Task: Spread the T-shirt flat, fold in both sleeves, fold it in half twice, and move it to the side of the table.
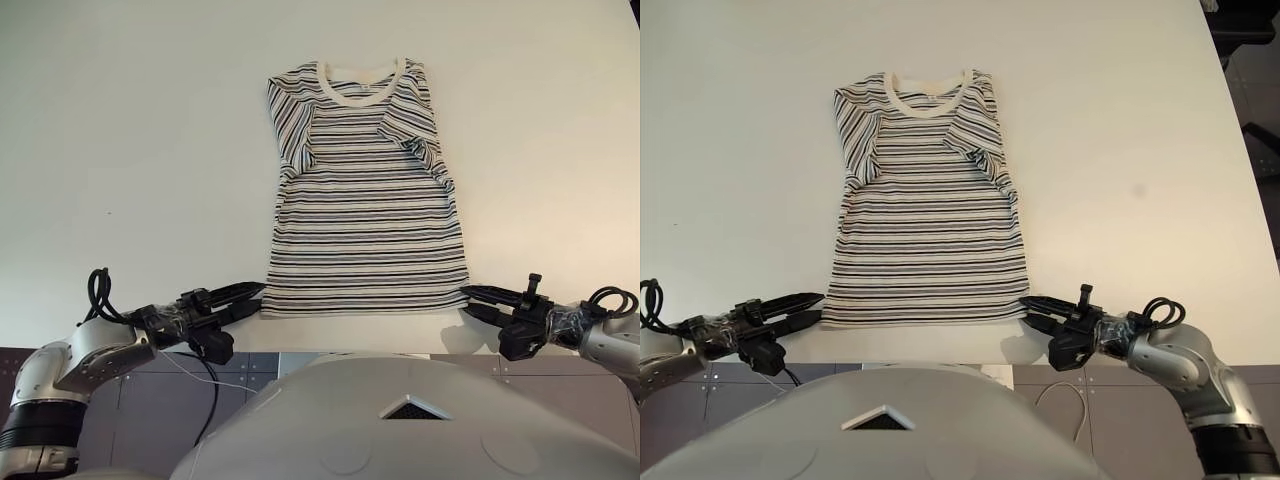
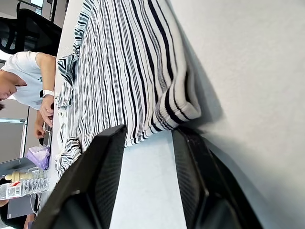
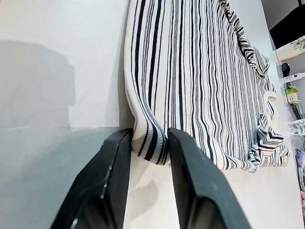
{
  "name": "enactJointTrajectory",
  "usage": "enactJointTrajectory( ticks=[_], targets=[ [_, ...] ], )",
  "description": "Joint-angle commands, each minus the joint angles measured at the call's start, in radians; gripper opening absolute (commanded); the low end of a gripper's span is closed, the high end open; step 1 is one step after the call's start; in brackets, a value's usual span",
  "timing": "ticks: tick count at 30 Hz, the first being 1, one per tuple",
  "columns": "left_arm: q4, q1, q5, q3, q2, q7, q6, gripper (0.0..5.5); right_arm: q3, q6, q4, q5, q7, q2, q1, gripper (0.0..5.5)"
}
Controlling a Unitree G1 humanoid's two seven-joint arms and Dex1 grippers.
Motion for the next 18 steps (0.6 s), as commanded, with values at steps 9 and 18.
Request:
enactJointTrajectory(
  ticks=[9,18],
  targets=[
    [0.001,0.025,0.039,-0.098,0.080,-0.008,0.019,1.79,0.071,0.062,0.018,-0.038,-0.015,-0.057,-0.014,0.13],
    [0.002,0.002,0.015,-0.164,0.105,-0.025,0.056,0.83,0.099,0.100,0.003,-0.030,-0.034,-0.062,-0.022,0.10]
  ],
)
